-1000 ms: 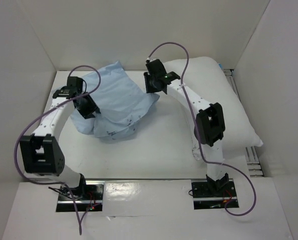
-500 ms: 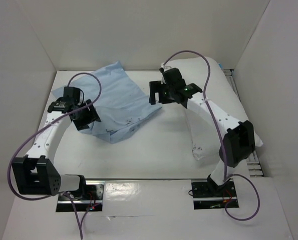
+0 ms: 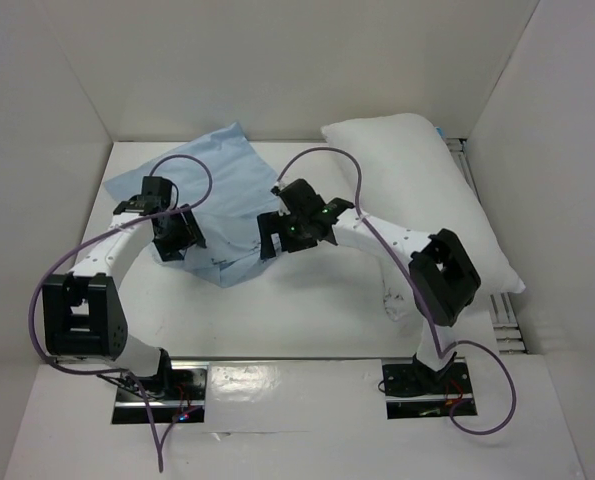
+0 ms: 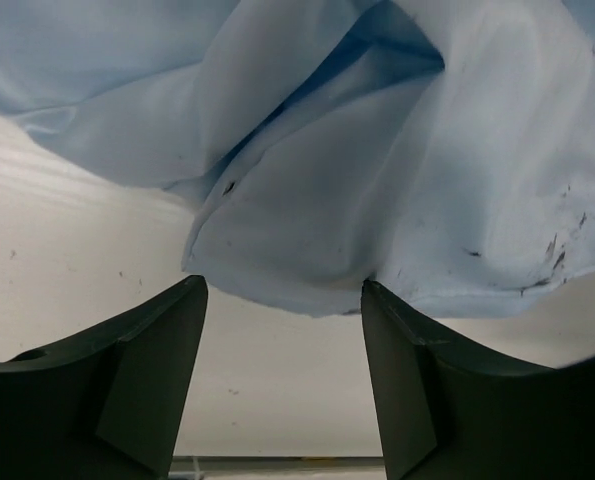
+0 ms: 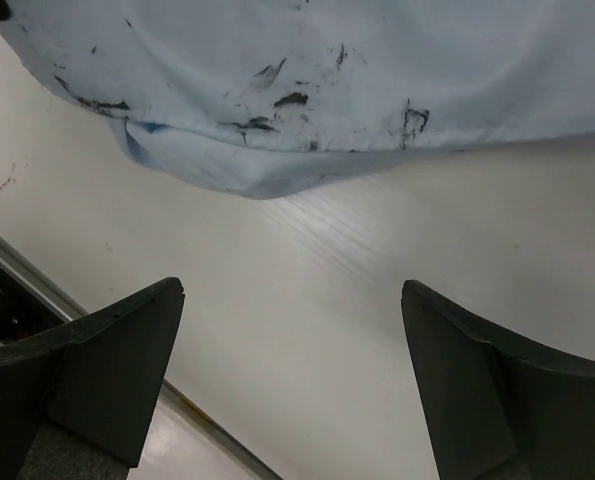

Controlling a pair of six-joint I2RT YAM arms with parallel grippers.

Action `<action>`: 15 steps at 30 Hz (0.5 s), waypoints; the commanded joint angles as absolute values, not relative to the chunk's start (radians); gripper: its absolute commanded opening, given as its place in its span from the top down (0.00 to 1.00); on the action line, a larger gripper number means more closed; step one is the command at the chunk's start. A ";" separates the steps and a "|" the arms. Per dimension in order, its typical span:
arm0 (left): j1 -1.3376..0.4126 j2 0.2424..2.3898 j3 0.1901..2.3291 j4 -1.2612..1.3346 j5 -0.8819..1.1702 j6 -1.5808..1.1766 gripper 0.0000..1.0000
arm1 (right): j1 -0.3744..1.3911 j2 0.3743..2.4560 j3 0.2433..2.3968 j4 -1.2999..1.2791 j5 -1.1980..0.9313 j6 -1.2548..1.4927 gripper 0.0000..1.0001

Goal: Put the pillow into the pillowcase

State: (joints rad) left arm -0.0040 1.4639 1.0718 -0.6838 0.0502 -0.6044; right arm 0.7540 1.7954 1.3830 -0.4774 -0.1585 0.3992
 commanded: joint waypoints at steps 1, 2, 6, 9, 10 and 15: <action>-0.012 1.511 1.101 -0.618 0.090 -0.586 0.26 | 0.759 1.845 1.384 -0.370 -0.233 0.468 0.03; -0.012 1.532 1.111 -0.618 0.101 -0.586 0.31 | 0.759 1.862 1.397 -0.358 -0.233 0.468 0.03; -0.012 1.545 1.133 -0.609 0.137 -0.586 0.83 | 0.759 1.933 1.411 -0.301 -0.290 0.529 0.03; -0.012 1.536 1.169 -0.644 0.155 -0.586 1.00 | 0.771 1.986 1.420 -0.265 -0.288 0.558 0.07; -0.012 1.536 1.187 -0.644 0.166 -0.586 1.00 | 0.782 1.987 1.420 -0.241 -0.279 0.558 0.09; -0.012 1.491 1.220 -0.684 0.221 -0.586 1.00 | 0.791 2.008 1.408 -0.137 -0.241 0.589 0.25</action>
